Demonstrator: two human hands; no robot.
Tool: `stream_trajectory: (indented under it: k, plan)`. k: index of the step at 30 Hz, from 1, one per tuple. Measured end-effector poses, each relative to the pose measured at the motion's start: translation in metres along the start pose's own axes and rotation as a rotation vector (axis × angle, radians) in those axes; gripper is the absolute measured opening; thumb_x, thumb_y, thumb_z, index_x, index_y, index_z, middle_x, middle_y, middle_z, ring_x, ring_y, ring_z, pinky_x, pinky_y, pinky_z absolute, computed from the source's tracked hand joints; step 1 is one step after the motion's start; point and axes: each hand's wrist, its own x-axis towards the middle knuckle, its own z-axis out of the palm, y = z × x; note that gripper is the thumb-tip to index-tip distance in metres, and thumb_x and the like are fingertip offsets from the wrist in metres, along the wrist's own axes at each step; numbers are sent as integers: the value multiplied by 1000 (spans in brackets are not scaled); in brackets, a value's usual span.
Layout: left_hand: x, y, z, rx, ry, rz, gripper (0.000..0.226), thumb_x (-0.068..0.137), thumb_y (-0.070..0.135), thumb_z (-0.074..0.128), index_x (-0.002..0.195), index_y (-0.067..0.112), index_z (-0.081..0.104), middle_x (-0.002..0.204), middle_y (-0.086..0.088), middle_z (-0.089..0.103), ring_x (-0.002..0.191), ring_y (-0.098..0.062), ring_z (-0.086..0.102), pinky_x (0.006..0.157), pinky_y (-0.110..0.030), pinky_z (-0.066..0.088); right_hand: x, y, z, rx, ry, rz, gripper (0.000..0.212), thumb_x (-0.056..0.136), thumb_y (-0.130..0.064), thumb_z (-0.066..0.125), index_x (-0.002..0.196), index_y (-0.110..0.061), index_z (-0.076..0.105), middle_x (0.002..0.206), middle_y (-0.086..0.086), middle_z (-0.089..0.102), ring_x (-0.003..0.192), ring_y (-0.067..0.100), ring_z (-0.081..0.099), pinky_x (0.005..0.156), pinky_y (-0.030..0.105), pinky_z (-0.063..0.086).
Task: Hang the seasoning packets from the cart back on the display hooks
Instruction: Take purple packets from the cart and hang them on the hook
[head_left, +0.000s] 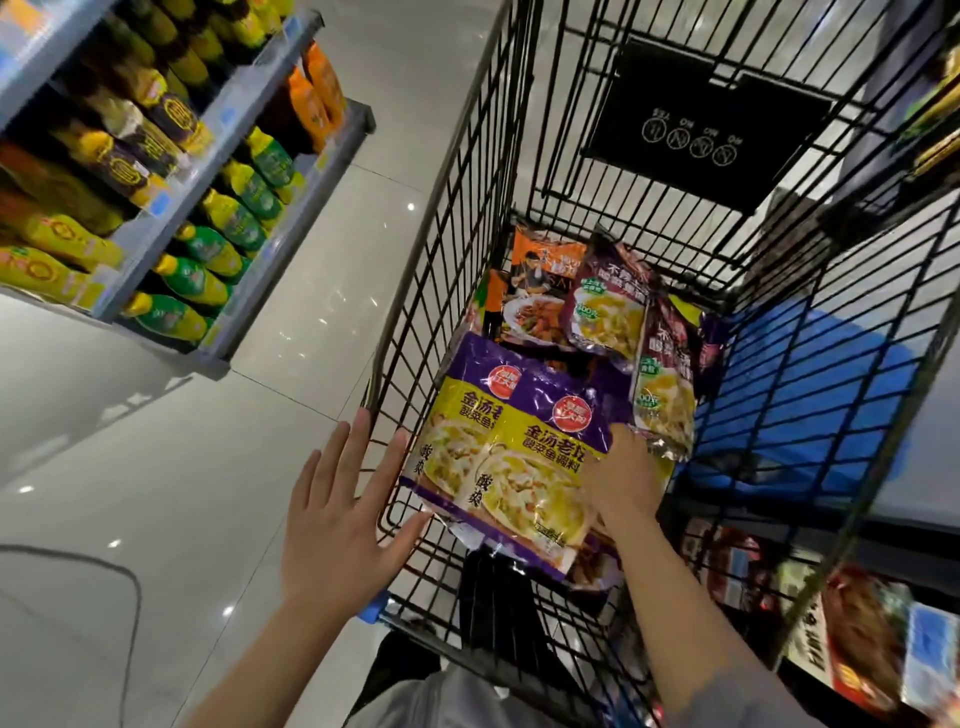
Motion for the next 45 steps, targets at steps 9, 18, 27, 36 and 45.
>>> stream_trajectory:
  k: [9, 18, 27, 36, 45]
  plan:
    - [0, -2, 4, -25, 37, -8, 72, 82, 60, 42, 144, 25, 32, 156, -6, 17, 142, -25, 19, 113, -37, 17, 92, -33, 5, -500, -302, -210, 56, 91, -20, 43, 143, -10, 25, 139, 17, 40, 126, 34, 38, 100, 41, 36]
    - [-1, -5, 5, -59, 54, 19, 72, 82, 60, 45, 143, 25, 34, 156, -6, 18, 141, -27, 23, 106, -48, 30, 61, -39, 1, -131, -222, -403, 23, 93, -22, 51, 112, -15, 63, 111, 9, 56, 108, 29, 52, 84, 37, 42]
    - [0, -4, 6, -85, 76, 12, 68, 82, 57, 48, 140, 23, 38, 154, -7, 23, 140, -26, 25, 103, -45, 33, 110, -82, 46, -140, -374, -454, 26, 92, -21, 55, 112, -5, 62, 139, 15, 39, 128, 34, 36, 101, 39, 35]
    - [0, -5, 6, -79, 85, 24, 68, 83, 56, 48, 141, 24, 34, 153, -7, 24, 140, -26, 26, 103, -43, 32, 108, -81, 41, -199, -289, -396, 24, 93, -22, 50, 111, -16, 64, 116, 11, 57, 105, 33, 56, 83, 39, 47]
    - [-1, -7, 4, -127, 57, 37, 70, 80, 56, 50, 142, 25, 35, 155, -7, 21, 139, -28, 27, 100, -47, 35, 8, -73, -2, -61, -65, -588, 24, 93, -13, 48, 106, -12, 68, 101, 10, 68, 94, 31, 61, 84, 43, 46]
